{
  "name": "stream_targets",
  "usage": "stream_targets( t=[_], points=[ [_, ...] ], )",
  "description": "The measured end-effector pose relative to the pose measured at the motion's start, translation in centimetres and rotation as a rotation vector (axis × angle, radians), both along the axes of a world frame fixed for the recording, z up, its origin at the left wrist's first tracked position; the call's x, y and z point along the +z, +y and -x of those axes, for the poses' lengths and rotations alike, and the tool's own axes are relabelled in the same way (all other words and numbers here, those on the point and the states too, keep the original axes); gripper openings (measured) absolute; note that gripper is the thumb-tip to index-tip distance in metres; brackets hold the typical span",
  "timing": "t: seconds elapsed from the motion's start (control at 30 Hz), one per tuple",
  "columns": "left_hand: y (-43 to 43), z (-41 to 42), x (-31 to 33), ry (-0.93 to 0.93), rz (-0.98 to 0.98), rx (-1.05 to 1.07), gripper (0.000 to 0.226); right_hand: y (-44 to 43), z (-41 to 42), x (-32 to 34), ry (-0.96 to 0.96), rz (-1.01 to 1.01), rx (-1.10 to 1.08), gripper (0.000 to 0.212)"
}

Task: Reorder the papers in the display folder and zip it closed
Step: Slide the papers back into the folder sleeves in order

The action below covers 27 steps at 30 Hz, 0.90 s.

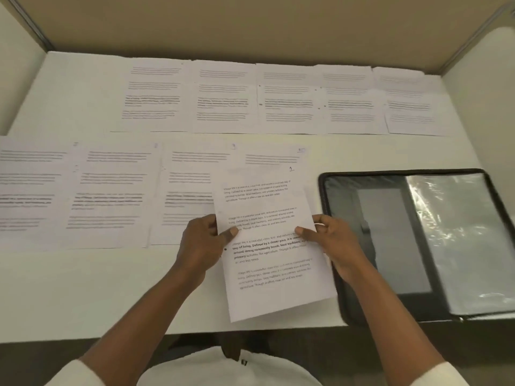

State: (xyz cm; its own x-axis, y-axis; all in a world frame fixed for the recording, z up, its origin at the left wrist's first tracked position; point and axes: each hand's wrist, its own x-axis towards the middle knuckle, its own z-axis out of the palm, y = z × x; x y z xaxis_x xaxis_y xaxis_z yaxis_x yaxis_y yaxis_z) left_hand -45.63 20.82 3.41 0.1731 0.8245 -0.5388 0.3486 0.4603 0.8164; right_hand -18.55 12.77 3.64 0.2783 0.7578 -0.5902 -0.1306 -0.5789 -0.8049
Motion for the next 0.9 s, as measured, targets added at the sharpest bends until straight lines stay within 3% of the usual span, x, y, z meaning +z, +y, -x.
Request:
stream_targets(
  t=[0.37,0.9],
  points=[
    [-5.0,-9.1,-0.2,-0.024,0.025,-0.082,0.028,-5.6,-9.1,-0.2,-0.036,0.045,-0.102,0.035],
    [-1.1,-18.1,-2.3,-0.001,0.017,-0.227,0.015,-3.5,-18.5,1.4,-0.223,0.16,-0.14,0.024]
  ],
)
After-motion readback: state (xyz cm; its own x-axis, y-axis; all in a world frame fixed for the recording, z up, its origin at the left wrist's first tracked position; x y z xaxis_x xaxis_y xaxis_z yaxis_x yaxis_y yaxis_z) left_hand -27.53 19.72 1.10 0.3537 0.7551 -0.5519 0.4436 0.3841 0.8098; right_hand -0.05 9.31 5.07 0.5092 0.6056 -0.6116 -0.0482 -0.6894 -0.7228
